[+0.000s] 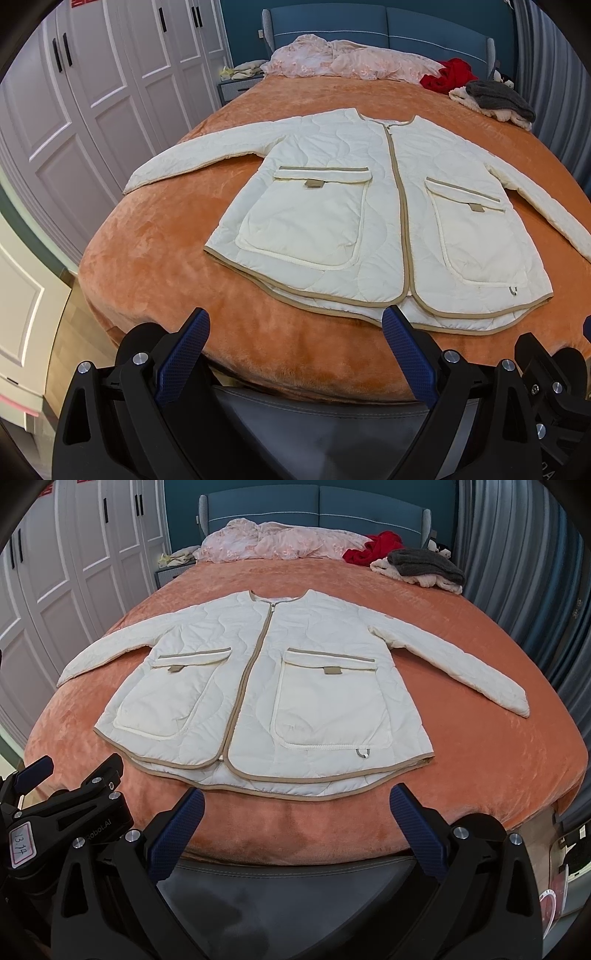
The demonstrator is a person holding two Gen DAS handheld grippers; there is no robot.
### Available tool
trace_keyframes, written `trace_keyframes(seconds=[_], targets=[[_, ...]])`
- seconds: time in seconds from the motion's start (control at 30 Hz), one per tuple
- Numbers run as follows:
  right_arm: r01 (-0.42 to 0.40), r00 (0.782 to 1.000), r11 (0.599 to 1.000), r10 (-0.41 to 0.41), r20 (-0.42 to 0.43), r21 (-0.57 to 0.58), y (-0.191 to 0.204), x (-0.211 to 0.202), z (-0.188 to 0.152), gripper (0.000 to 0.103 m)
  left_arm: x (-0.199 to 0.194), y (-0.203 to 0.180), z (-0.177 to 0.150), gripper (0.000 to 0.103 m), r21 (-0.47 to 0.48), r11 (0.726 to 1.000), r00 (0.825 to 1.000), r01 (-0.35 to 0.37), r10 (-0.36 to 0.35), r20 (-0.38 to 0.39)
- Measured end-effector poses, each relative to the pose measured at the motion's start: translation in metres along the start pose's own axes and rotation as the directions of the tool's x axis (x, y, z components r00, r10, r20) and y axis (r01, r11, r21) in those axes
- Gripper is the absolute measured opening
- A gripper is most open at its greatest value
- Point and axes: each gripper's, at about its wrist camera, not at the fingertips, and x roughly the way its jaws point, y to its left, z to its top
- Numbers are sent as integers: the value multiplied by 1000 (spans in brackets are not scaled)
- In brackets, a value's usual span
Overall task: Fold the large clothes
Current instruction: 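Grasp the jacket sleeve cuff with the right tool and fold it across the body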
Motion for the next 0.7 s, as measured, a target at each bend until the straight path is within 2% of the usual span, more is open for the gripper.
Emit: trace_keyframes(seconds=[0.2, 0.33, 0.43, 0.57, 0.7], targets=[[-17, 1000, 1000, 17, -9, 22, -11, 13, 8, 98, 13, -6, 7, 92, 3, 1000, 1000, -9, 9, -16], [-37, 999, 995, 41, -34, 97, -36, 31, 20, 98, 25, -5, 16, 92, -8, 1000, 1000, 0, 0, -31], [-60, 997, 974, 67, -24, 221, -80, 50, 35, 98, 38, -4, 25, 92, -16, 1000, 999, 3, -4, -40], [-43, 999, 922, 45, 4, 384, -151, 74, 55, 98, 53, -2, 41, 92, -38, 999, 999, -2, 1, -36], [7, 999, 862, -29, 36, 507, -228, 99, 72, 98, 71, -2, 58, 92, -60, 998, 999, -18, 15, -42]])
